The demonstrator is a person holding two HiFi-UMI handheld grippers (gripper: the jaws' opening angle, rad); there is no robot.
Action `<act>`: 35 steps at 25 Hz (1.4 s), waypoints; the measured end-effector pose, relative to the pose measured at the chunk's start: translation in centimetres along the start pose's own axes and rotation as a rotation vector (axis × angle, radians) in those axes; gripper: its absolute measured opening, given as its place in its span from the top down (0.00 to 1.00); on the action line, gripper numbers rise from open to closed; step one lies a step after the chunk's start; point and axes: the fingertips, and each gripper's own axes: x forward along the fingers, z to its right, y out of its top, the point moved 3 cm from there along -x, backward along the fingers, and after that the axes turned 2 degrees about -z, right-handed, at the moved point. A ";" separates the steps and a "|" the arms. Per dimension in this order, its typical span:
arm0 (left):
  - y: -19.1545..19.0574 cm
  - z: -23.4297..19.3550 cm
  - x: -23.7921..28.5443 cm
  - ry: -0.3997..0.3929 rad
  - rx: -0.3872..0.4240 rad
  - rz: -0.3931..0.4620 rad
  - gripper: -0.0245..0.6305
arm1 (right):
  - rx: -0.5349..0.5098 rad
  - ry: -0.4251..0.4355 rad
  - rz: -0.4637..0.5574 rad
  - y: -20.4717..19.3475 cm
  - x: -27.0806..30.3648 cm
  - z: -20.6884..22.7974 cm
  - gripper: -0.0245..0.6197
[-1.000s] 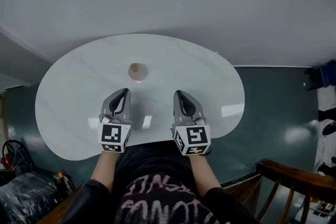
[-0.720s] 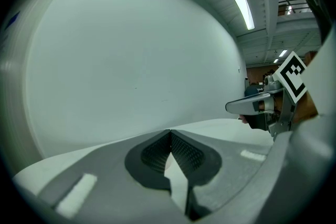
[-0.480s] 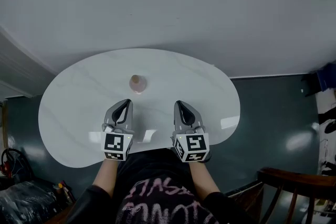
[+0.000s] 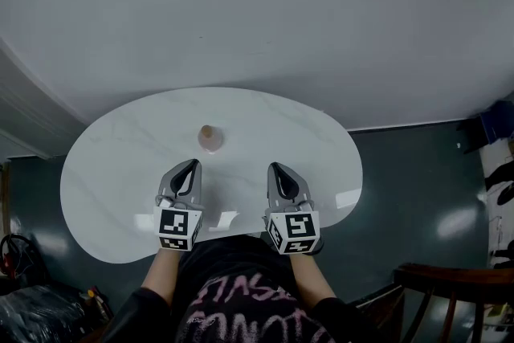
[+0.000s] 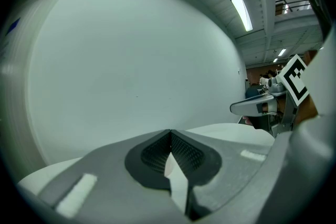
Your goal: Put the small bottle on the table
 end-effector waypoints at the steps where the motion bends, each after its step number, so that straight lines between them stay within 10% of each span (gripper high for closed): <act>1: 0.0 0.0 0.0 0.000 -0.002 -0.003 0.96 | -0.003 0.000 0.005 0.2 0.0 0.0 0.95; 35: 2.2 0.2 0.0 -0.004 0.010 0.047 0.96 | -0.027 0.015 0.056 2.5 -0.3 0.1 0.95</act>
